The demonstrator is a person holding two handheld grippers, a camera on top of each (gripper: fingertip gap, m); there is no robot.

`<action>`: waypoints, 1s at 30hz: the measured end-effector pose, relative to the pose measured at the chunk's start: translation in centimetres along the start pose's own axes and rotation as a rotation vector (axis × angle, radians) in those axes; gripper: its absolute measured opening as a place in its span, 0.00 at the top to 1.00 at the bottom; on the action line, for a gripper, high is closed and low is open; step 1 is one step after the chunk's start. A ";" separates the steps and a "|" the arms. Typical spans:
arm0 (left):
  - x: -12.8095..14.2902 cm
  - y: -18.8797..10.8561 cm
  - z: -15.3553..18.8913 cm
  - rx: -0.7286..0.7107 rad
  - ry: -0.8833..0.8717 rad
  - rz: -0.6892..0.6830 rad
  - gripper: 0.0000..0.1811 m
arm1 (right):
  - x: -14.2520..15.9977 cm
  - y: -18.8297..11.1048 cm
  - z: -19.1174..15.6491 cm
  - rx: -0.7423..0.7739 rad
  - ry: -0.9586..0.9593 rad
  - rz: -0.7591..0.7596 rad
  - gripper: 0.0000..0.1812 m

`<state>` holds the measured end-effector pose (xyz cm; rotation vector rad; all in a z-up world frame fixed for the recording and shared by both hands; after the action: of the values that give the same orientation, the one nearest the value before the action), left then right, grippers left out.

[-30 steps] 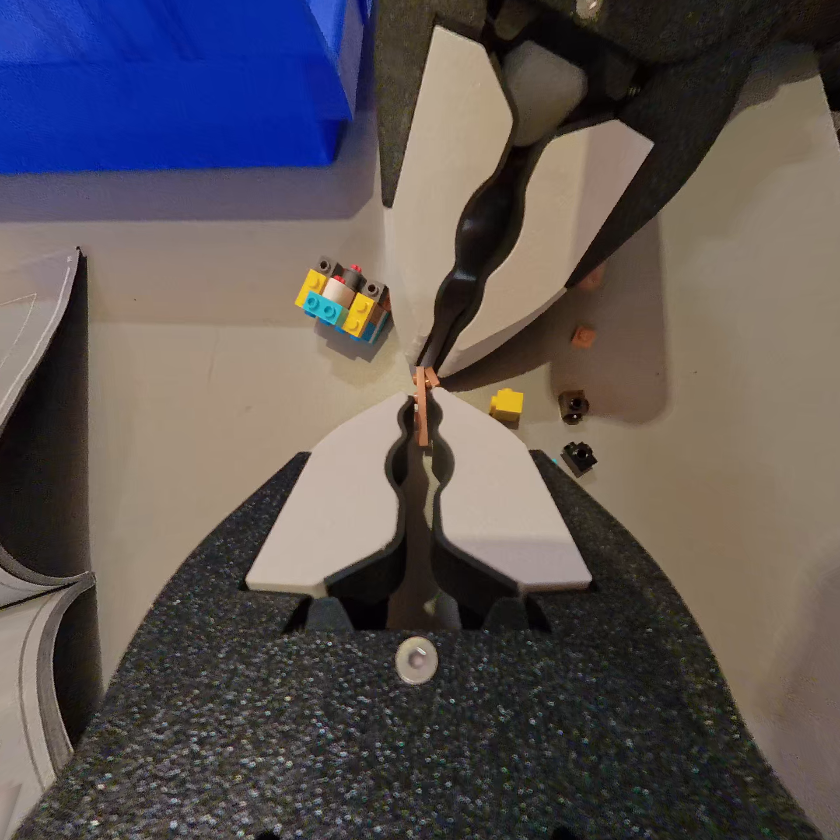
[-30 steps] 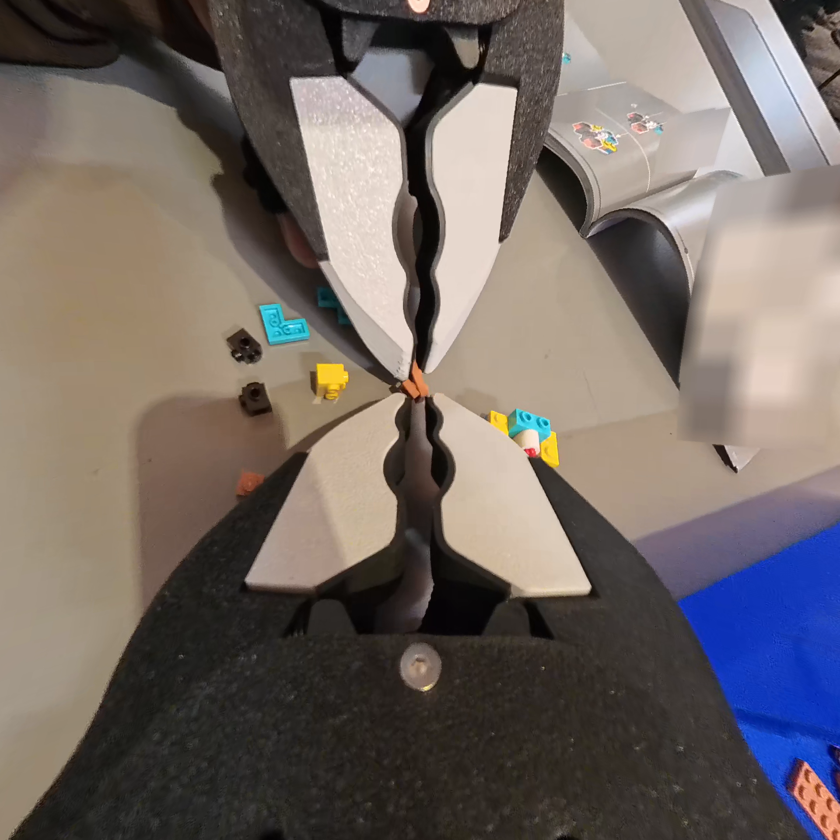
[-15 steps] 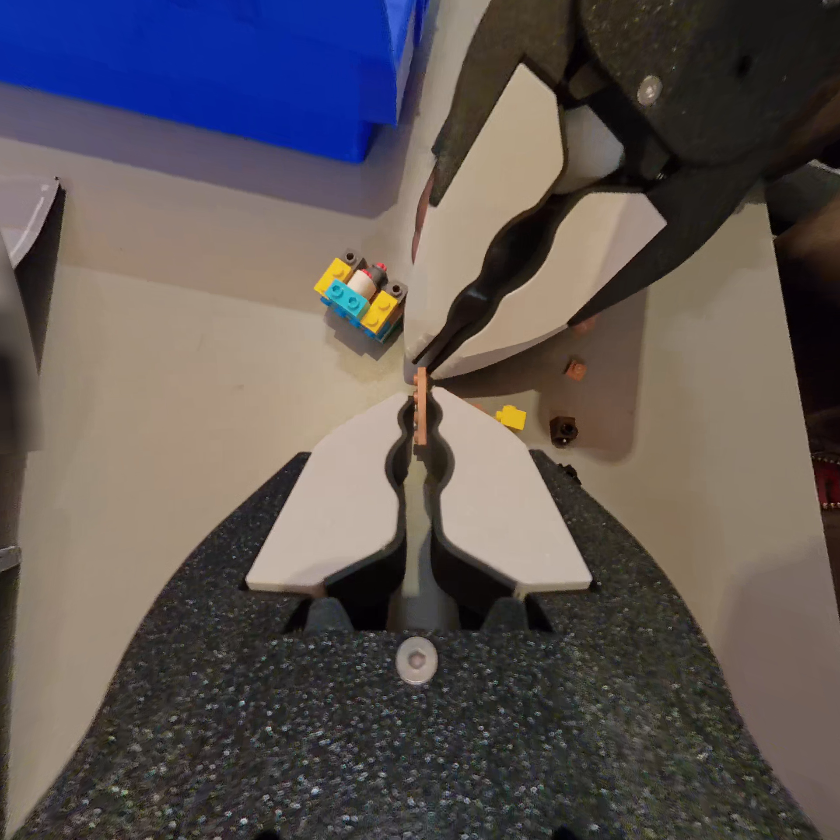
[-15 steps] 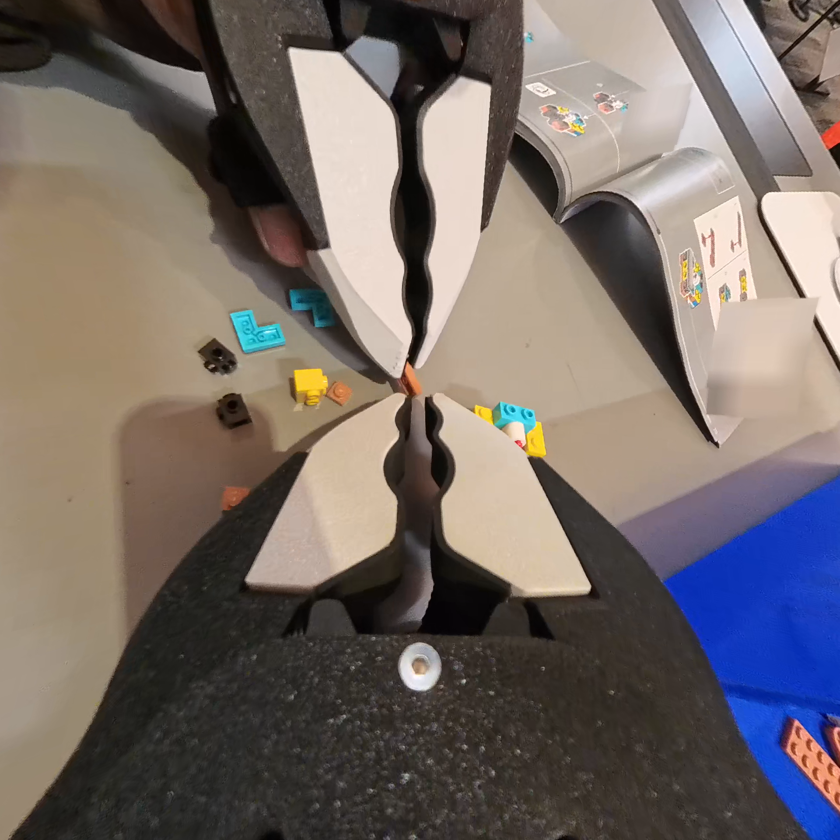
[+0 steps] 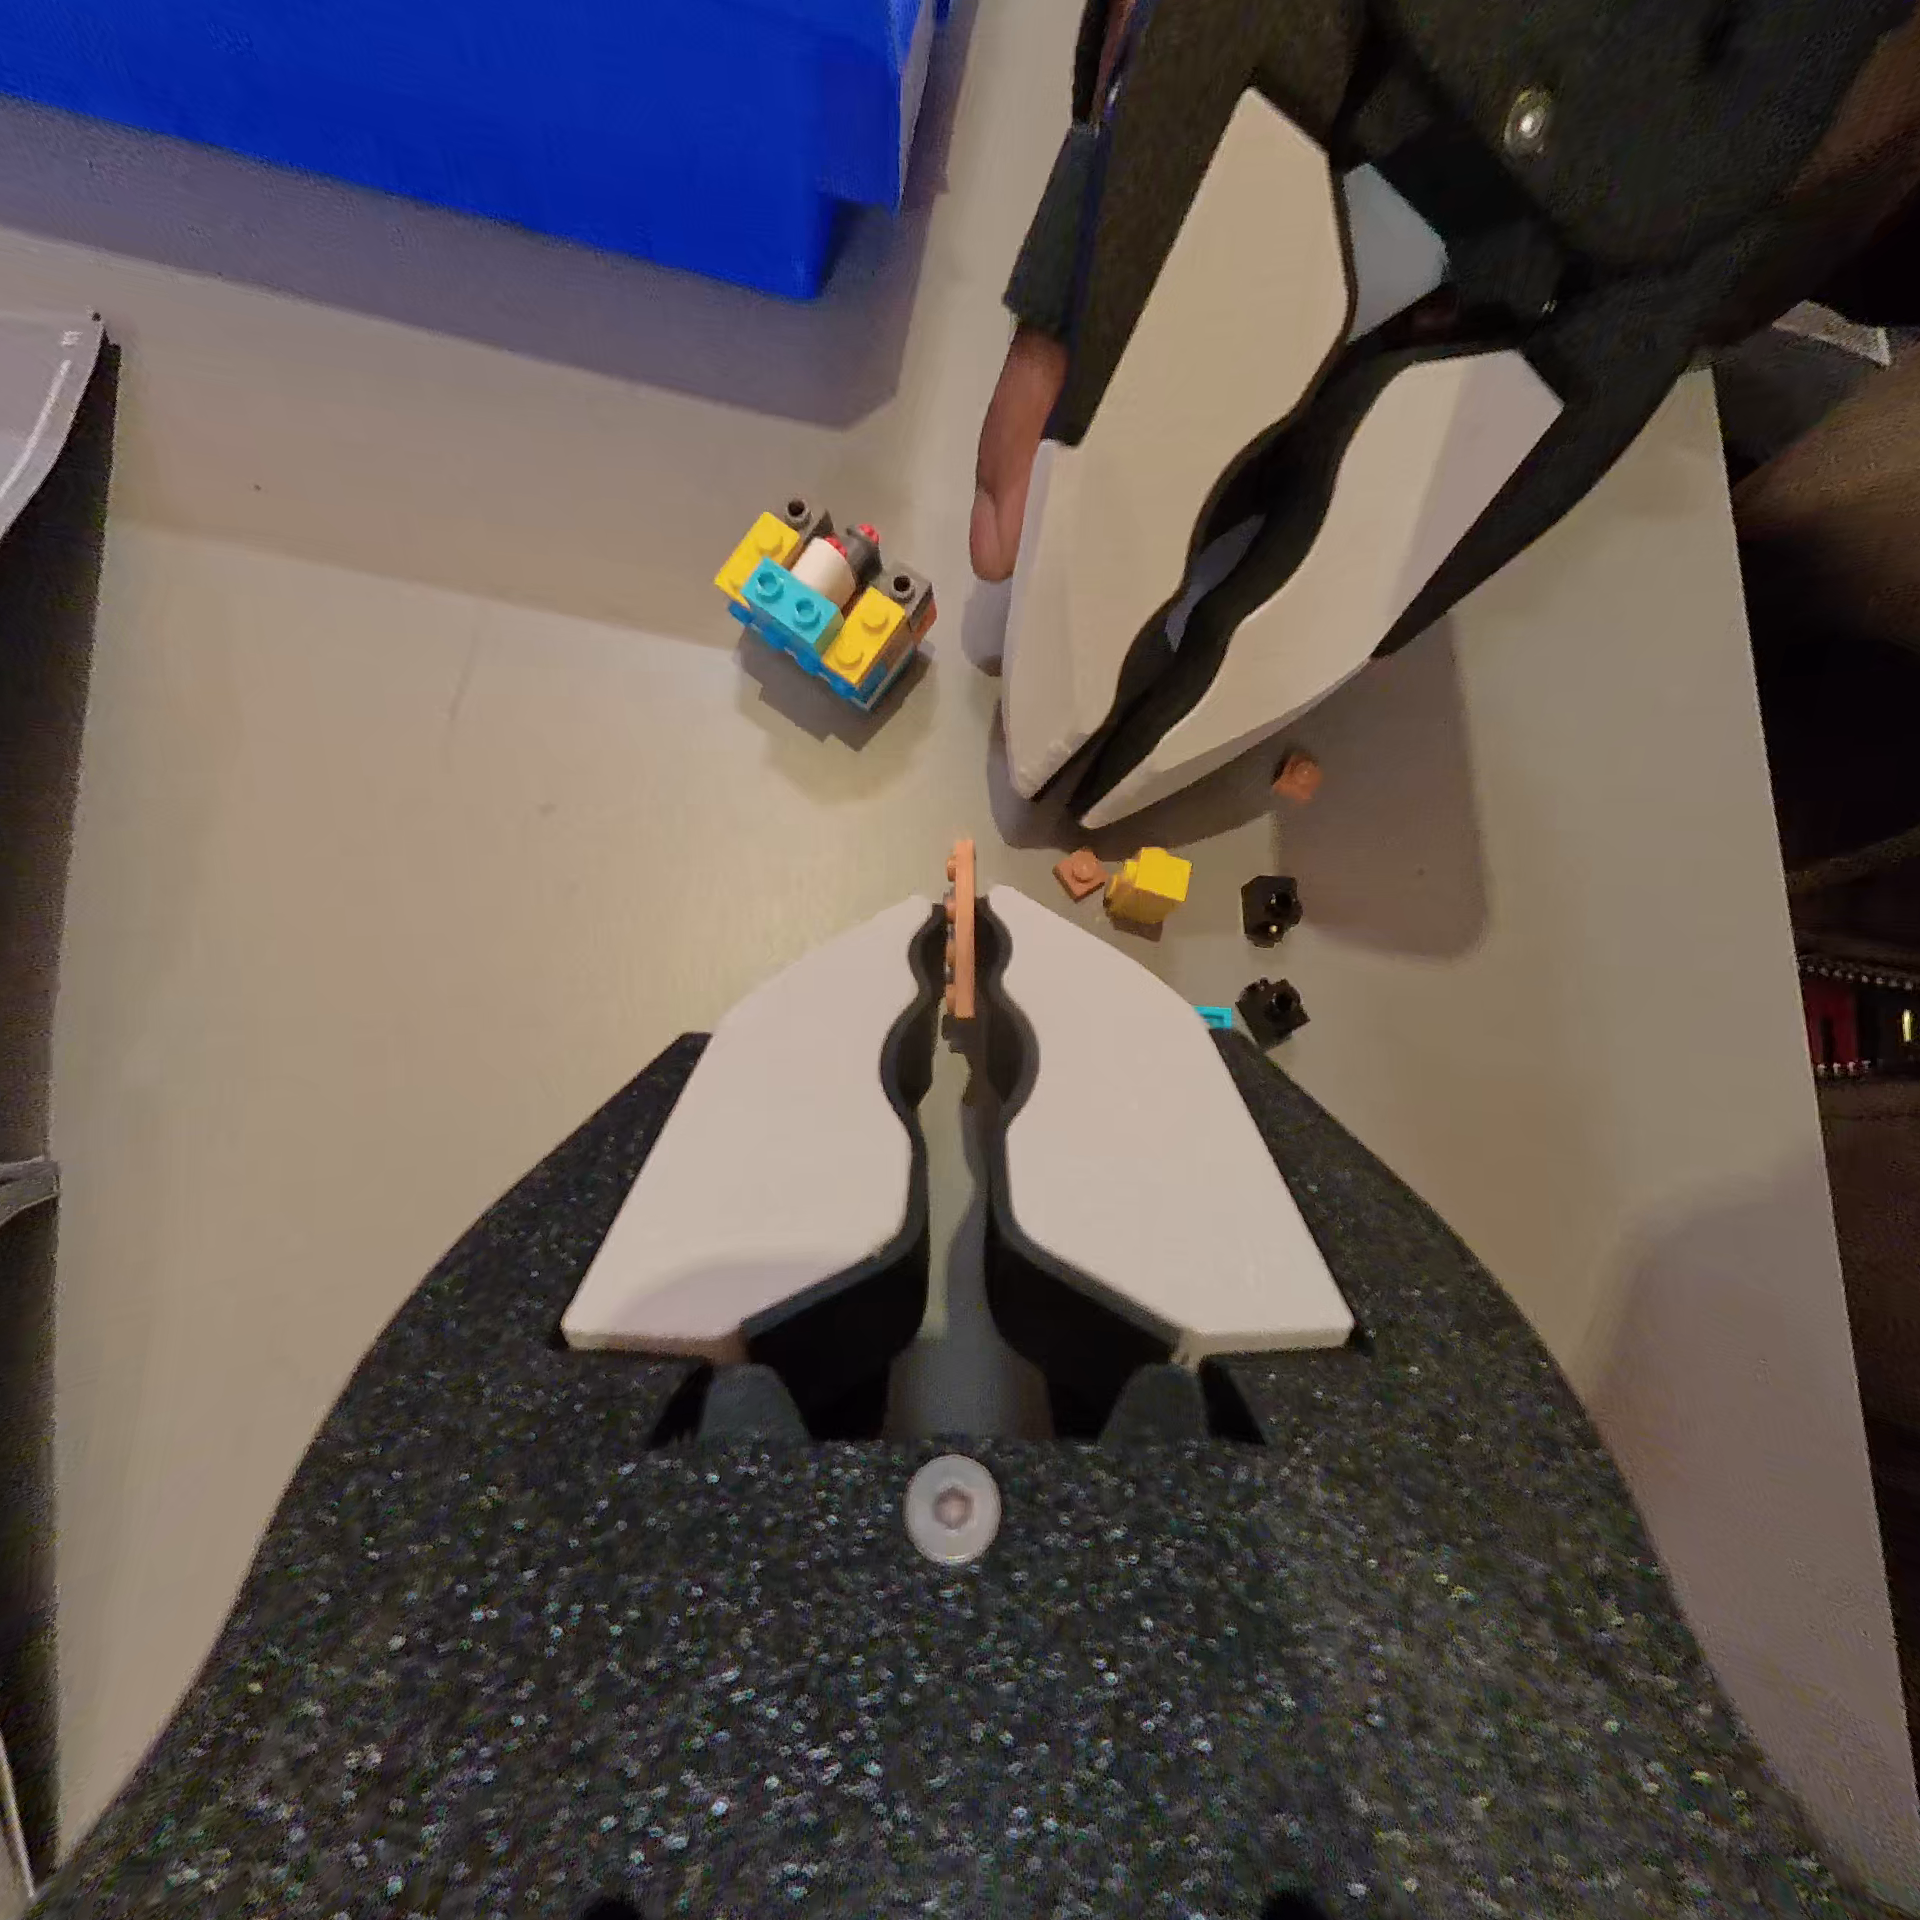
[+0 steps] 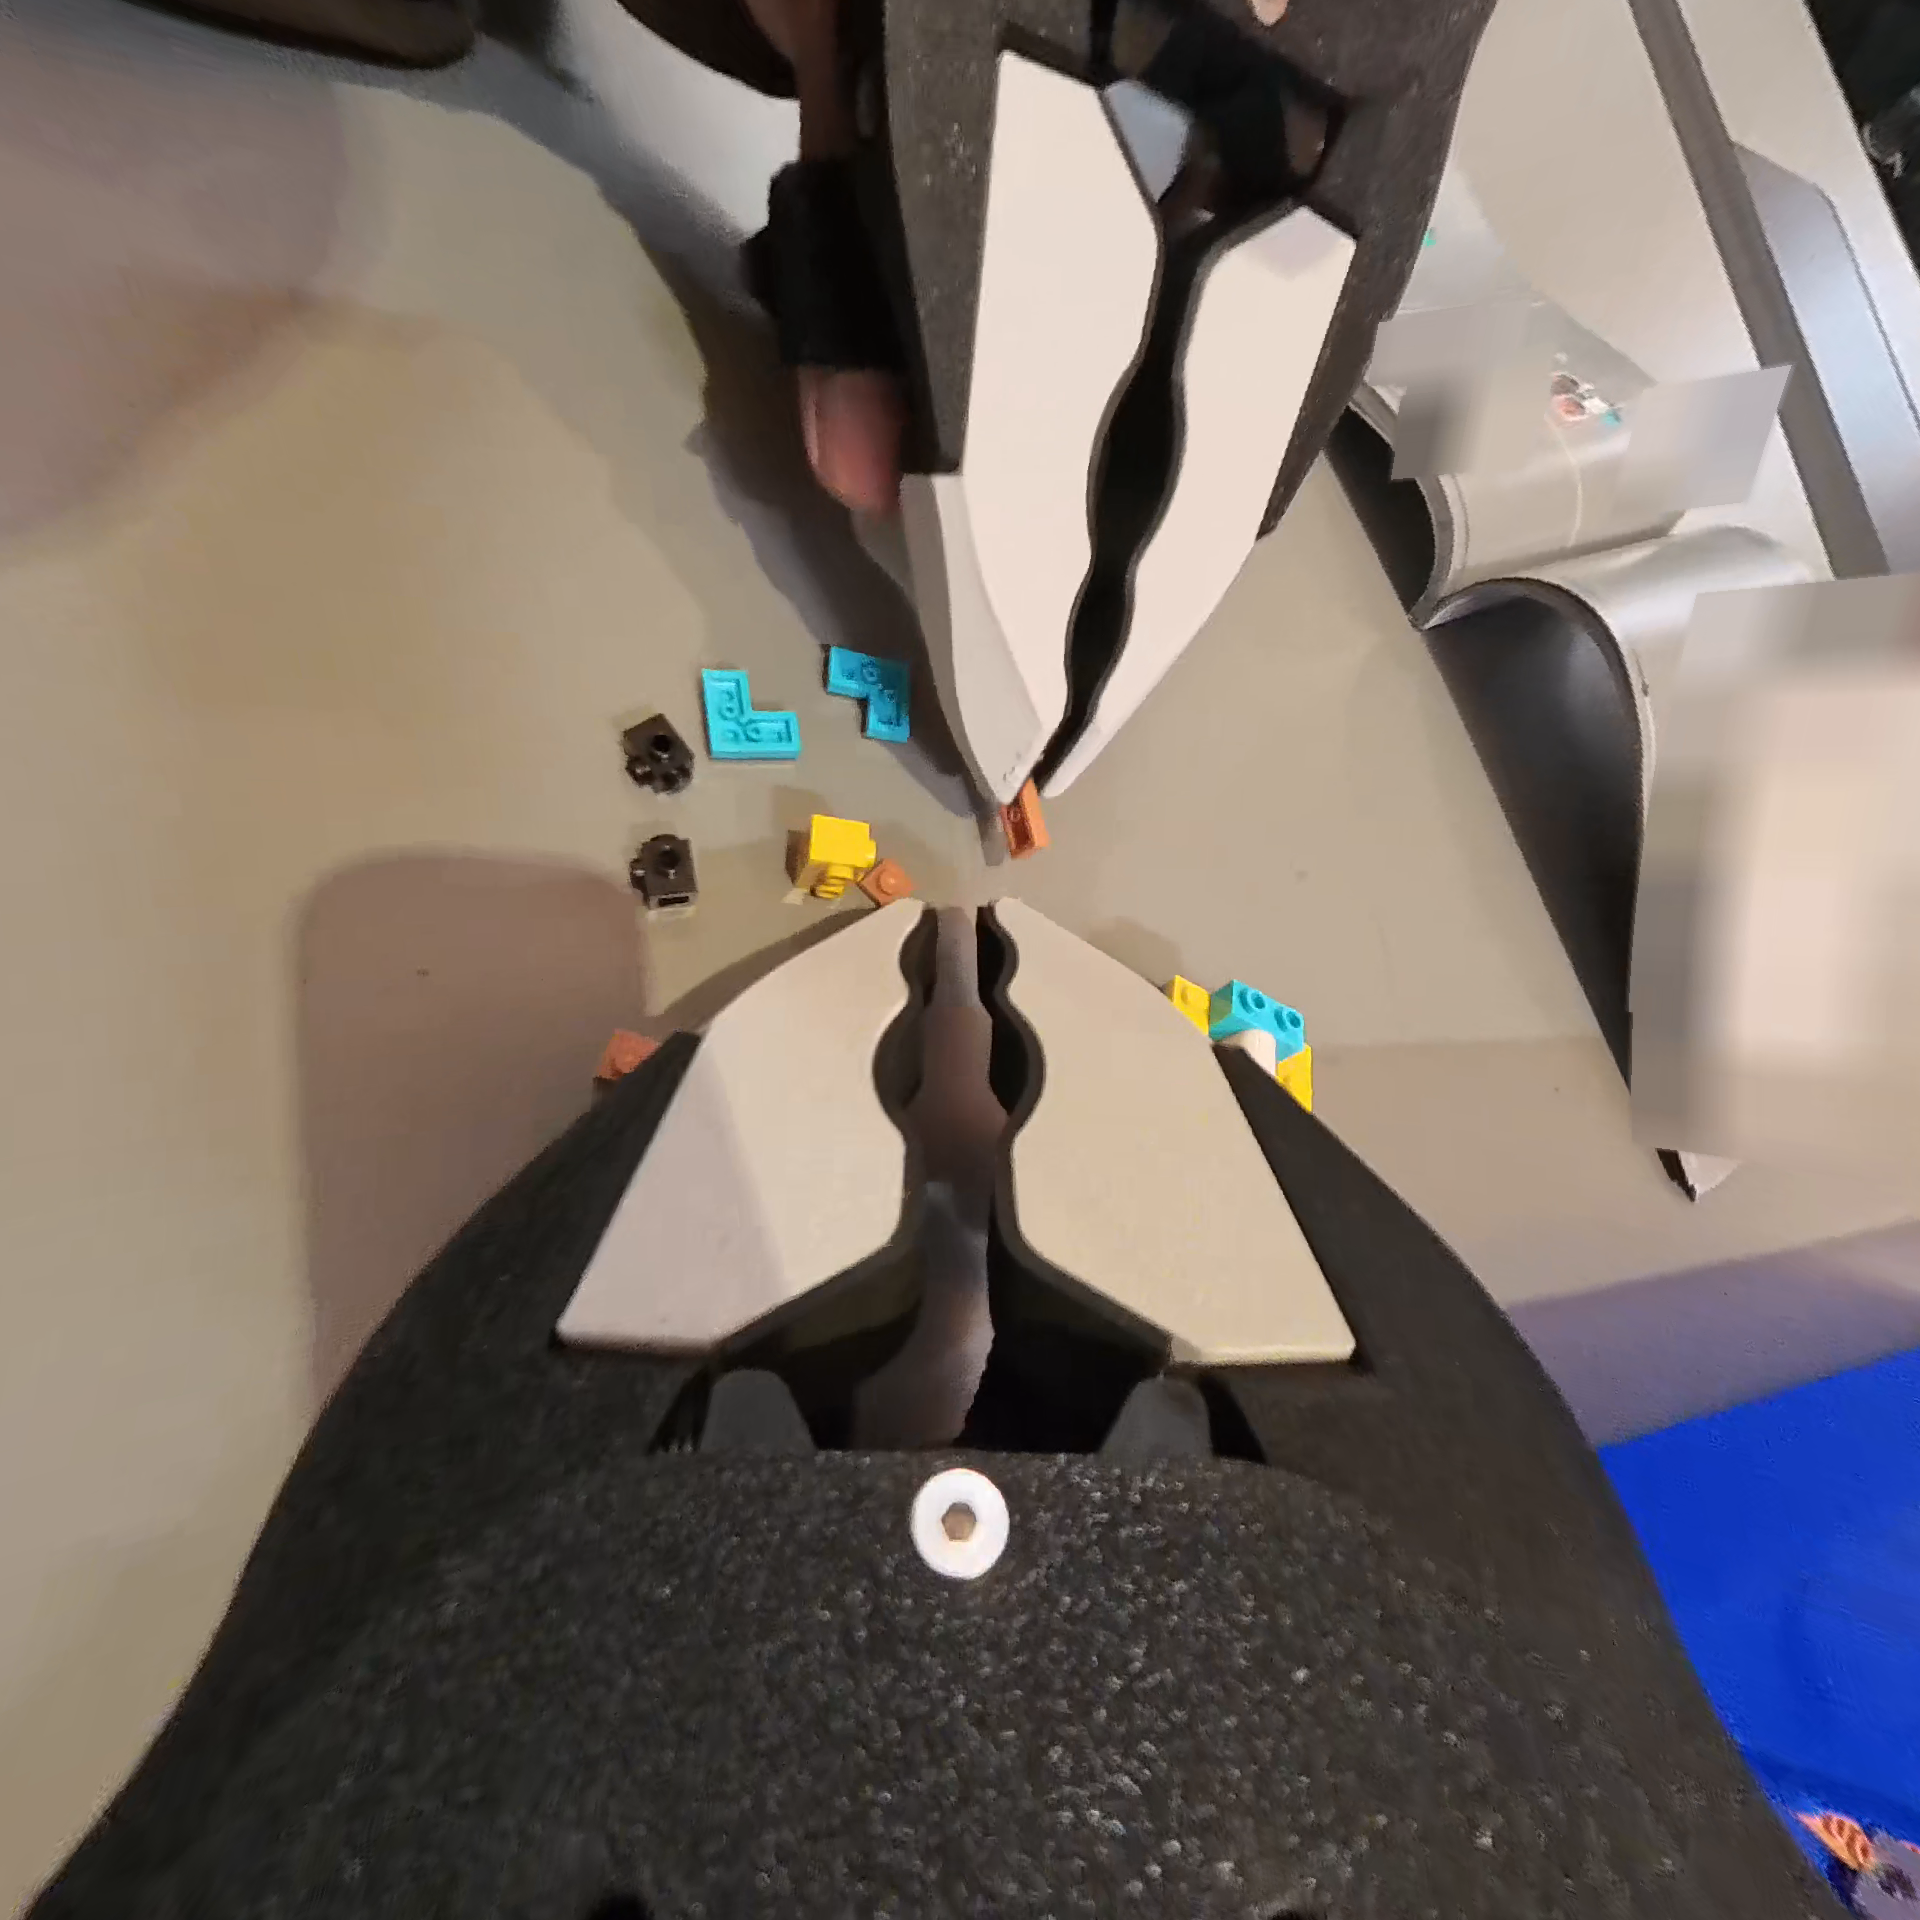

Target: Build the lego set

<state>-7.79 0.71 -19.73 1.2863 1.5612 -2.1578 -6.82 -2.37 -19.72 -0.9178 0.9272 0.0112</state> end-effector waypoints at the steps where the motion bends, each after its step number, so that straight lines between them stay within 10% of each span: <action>1: 0.1 -0.1 0.0 -0.001 0.002 -0.001 0.97 | 0.0 0.0 -0.1 -0.013 -0.001 0.001 0.96; 30: 1.4 0.0 0.4 -0.038 0.142 -0.065 0.96 | -0.1 0.9 -0.6 -0.176 0.017 -0.042 0.97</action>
<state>-8.86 0.79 -20.68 1.4238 1.7117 -2.1050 -7.68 -2.16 -20.45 -1.1018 0.9335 0.0501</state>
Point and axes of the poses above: each gripper's, where its closed fingertips meet, y out along the fingers, x out of its underside, z = x × y across the jaws, the point moved 1 cm from there along -y, back along the fingers, and after that the axes turned 6 degrees about -x, right-handed, at the moved point
